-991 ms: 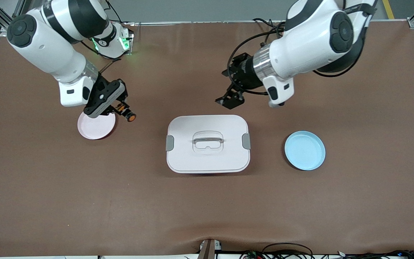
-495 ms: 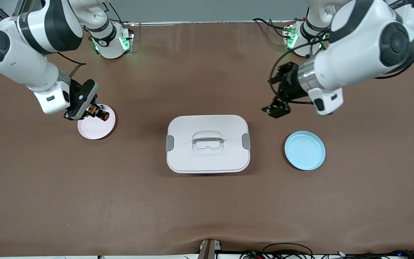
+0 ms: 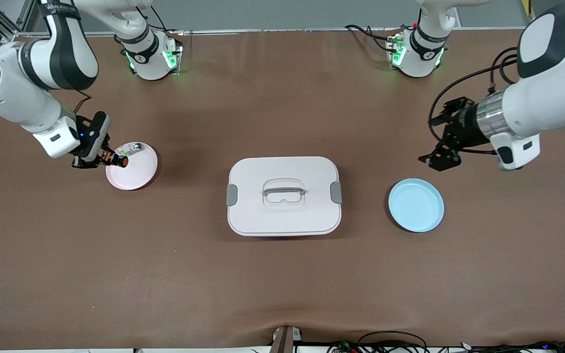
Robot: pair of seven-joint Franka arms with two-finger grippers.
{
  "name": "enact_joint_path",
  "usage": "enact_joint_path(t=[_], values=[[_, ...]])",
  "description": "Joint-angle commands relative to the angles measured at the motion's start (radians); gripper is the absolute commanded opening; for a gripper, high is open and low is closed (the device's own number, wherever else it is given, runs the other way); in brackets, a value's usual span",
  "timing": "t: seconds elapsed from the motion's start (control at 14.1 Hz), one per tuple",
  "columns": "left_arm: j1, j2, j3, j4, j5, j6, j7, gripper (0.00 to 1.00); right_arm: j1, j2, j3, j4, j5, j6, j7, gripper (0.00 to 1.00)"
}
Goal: Transfer orange switch to right arm and place
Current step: 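Move the switch over the white plate while the left gripper withdraws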
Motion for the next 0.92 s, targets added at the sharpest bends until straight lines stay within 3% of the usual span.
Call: enact_joint_path(t=[0.0, 0.35, 0.85], values=[[0.053, -0.082, -0.009, -0.096, 0.022, 0.004, 0.202, 1.0, -0.047, -0.03, 0.018, -0.114, -0.009, 0.127, -0.102, 0.0], [0.12, -0.123, -0.009, -0.136, 0.022, 0.002, 0.556, 1.0, -0.047, -0.003, 0.018, -0.226, -0.002, 0.284, -0.123, 0.0], [0.165, -0.145, -0.005, -0.136, 0.1, 0.01, 0.903, 1.0, -0.047, 0.129, 0.02, -0.234, 0.022, 0.341, -0.128, 0.0]])
